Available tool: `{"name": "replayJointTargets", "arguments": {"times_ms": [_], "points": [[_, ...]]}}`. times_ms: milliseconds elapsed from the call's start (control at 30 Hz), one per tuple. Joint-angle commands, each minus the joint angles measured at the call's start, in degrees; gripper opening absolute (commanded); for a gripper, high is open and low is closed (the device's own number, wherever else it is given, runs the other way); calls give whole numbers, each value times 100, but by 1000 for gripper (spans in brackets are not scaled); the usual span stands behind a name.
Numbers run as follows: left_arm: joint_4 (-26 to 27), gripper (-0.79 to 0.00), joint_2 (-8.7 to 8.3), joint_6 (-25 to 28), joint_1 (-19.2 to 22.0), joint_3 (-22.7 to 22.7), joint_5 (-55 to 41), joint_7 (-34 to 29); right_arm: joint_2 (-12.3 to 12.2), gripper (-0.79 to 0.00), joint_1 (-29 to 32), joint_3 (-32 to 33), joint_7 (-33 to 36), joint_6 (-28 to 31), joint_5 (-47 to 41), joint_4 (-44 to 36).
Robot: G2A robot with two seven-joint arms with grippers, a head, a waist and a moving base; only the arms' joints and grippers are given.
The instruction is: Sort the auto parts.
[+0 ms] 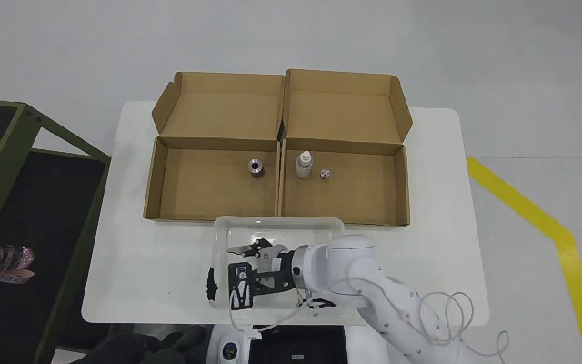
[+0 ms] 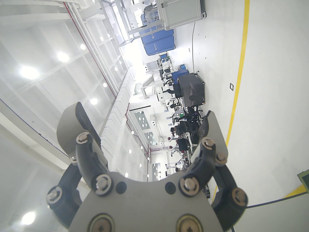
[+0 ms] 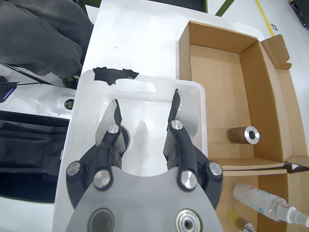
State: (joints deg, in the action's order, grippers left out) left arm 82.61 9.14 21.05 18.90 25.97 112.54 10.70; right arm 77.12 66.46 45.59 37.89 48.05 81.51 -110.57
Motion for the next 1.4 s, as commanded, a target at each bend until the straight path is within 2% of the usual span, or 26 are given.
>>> {"name": "replayJointTargets", "arguments": {"times_ms": [0, 500, 1367], "points": [[0, 0, 0, 0, 0, 0, 0, 0, -31, -403, 97, 0, 20, 40, 46, -38], [0, 0, 0, 0, 0, 0, 0, 0, -236, -406, 500, 150, 71, 219, 214, -69], [0, 0, 0, 0, 0, 0, 0, 0, -300, -345, 164, -111, 102, 134, 144, 499]]}}
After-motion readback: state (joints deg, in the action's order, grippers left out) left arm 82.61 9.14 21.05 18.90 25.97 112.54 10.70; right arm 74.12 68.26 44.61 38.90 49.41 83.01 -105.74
